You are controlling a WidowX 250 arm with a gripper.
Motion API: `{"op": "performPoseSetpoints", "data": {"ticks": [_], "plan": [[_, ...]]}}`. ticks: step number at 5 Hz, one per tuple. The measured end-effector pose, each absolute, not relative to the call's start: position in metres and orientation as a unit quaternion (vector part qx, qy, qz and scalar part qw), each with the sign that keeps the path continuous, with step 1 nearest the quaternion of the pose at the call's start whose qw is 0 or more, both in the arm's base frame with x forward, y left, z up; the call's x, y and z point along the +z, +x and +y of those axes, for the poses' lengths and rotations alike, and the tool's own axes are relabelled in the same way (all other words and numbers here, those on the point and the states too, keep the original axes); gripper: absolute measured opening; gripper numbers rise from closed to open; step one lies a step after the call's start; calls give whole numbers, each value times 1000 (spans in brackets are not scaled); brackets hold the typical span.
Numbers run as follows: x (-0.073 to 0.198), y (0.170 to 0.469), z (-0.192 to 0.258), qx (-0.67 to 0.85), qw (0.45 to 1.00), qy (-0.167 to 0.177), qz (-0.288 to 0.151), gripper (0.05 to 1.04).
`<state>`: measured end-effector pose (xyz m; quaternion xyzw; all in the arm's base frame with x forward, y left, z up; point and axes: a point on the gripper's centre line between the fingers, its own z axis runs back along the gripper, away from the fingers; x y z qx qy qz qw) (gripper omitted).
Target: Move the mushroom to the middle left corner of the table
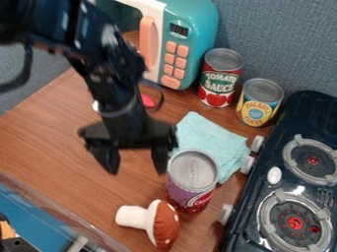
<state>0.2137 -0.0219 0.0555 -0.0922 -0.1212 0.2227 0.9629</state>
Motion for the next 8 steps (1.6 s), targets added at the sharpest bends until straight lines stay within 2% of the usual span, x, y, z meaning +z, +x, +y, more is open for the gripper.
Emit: {"op": "performPoseSetpoints", "data": {"ticks": [4,6,8], "plan": [[12,214,-46,144,983,-78,-78,1000],[2,217,-58,122,985,-99,-67,1000],[-4,217,-67,97,988,-102,-57,964]]}}
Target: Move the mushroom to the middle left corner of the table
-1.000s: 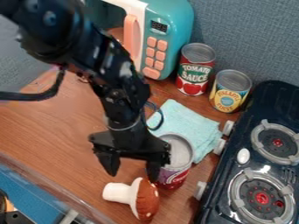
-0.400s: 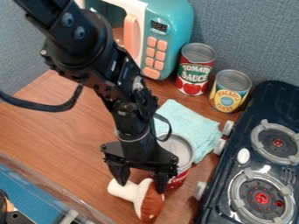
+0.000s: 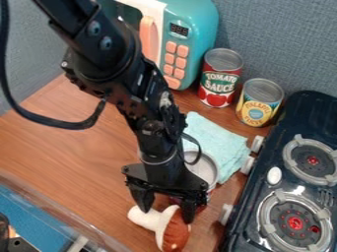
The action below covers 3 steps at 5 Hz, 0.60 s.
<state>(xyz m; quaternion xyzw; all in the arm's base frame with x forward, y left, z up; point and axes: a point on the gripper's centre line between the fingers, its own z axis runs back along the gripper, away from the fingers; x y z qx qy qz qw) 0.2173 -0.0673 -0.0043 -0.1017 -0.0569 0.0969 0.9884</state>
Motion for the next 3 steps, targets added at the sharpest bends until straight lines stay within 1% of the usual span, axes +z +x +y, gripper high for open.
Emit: {"op": "performPoseSetpoints", "data": {"ticks": [2,3], "plan": [[-6,210,-68,84,989,-95,-74,404],[-8,206,-67,83,990,-92,-71,222]]}}
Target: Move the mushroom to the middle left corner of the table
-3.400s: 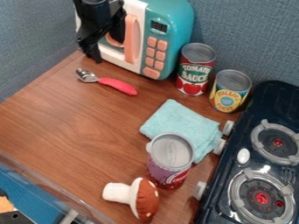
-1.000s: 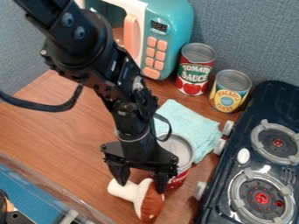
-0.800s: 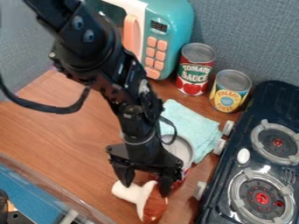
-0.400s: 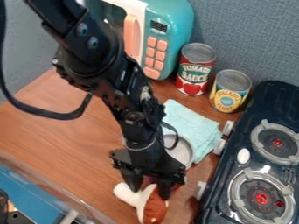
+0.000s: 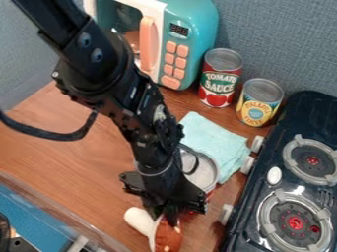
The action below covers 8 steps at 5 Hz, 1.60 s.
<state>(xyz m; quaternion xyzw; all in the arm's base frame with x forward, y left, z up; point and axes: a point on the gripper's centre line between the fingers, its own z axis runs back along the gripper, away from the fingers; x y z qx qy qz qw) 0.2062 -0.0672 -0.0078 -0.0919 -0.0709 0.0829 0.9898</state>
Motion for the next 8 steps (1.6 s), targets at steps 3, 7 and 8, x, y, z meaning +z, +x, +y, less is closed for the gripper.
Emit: {"op": "performPoseSetpoints", "data": {"ticks": [3,7,8], "plan": [[12,197,-54,94,986,-105,-90,84],[83,235,90,396,892,-125,-179,84],[72,259,129,470,859,-100,-175,84]]}}
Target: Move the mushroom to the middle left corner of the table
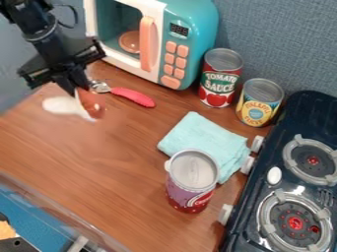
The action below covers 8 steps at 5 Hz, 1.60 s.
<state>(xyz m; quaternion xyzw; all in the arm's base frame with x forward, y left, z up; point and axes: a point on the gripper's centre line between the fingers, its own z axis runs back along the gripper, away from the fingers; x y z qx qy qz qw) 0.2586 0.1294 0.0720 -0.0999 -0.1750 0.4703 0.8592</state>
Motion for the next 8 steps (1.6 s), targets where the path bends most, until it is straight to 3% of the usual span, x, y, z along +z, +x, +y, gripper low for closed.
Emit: {"op": "performPoseSetpoints", "data": {"ticks": [2,5,6,8], "plan": [[51,308,183,540,818,-59,-189,84],[14,313,210,568,803,-7,-178,105],[6,310,211,566,810,-5,-155,288],[7,307,215,568,809,10,-153,890]]}}
